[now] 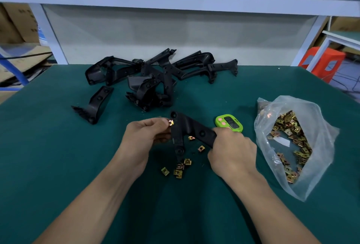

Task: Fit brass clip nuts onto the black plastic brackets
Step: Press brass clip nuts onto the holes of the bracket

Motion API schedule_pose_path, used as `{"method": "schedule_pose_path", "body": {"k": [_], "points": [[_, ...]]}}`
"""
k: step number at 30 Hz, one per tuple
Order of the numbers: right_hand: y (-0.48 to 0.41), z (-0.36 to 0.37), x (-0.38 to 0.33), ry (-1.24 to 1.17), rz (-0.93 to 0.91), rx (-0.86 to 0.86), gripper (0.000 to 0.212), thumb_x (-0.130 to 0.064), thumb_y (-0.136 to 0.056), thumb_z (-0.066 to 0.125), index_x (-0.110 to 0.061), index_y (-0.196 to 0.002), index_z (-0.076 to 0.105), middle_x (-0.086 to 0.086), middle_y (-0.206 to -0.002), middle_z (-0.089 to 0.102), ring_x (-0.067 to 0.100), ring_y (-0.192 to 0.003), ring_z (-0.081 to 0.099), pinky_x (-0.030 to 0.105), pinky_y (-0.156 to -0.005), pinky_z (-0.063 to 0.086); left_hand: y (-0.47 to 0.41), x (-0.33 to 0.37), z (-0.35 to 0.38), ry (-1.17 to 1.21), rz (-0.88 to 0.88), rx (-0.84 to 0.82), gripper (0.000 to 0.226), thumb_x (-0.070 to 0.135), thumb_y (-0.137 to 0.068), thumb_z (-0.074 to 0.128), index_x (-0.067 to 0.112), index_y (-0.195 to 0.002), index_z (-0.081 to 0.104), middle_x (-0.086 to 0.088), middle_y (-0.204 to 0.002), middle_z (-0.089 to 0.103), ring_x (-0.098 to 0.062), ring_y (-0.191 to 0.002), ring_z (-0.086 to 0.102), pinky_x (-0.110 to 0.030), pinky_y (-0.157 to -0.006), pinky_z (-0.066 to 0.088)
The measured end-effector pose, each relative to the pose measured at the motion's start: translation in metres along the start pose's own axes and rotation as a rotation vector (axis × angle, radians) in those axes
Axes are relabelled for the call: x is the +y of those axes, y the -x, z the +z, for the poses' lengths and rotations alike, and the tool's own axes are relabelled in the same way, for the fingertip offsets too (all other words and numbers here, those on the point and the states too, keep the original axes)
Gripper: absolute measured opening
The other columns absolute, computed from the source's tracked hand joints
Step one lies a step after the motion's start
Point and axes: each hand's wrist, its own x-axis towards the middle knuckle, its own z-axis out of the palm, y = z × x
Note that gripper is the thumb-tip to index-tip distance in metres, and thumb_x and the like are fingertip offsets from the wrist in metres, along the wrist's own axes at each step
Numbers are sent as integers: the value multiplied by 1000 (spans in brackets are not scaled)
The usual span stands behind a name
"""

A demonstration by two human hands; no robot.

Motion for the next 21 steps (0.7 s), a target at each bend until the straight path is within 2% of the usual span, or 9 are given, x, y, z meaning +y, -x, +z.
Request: {"method": "schedule_pose_path", "body": {"k": [4, 7, 11, 16, 21], "points": [[-1, -2, 1, 70, -28, -5, 22, -17, -80, 64, -34, -93, 59, -9, -59, 36, 21, -57, 39, 28, -47, 18, -4, 1, -5, -125, 41, 28, 10, 5, -91, 72, -3, -92, 78, -19, -80, 76, -19, -64, 68, -22, -58, 55], [-1, -1, 1, 76, -26, -5, 22, -18, -79, 65, -34, -89, 54, -9, -59, 35, 22, -58, 39, 27, -47, 16, -4, 2, -6, -167, 74, 28, 7, 3, -90, 73, 1, -86, 78, -14, -71, 74, -17, -58, 68, -21, -54, 53], [1, 0, -1, 88, -34, 4, 25, -19, -80, 65, -32, -84, 45, -9, -58, 32, 20, -55, 35, 27, -47, 15, -5, 3, -8, -232, 132, 22, 11, 1, -89, 74, 6, -80, 80, -13, -69, 74, -17, -57, 67, -21, -54, 53], [3, 2, -4, 57, -28, 2, 23, -21, -81, 66, -30, -84, 45, -9, -58, 34, 23, -60, 41, 29, -51, 21, -3, -3, 1, -140, 148, 70, 11, 6, -88, 76, 12, -81, 83, -14, -79, 77, -14, -65, 67, -20, -63, 55], [2, 5, -3, -12, 8, -2, 19, -20, -79, 64, -31, -85, 50, -9, -59, 36, 25, -60, 42, 30, -56, 29, 2, -10, 14, -48, 100, 144, 9, 20, -90, 76, 21, -84, 83, -6, -85, 80, -13, -76, 74, -23, -73, 56]]}}
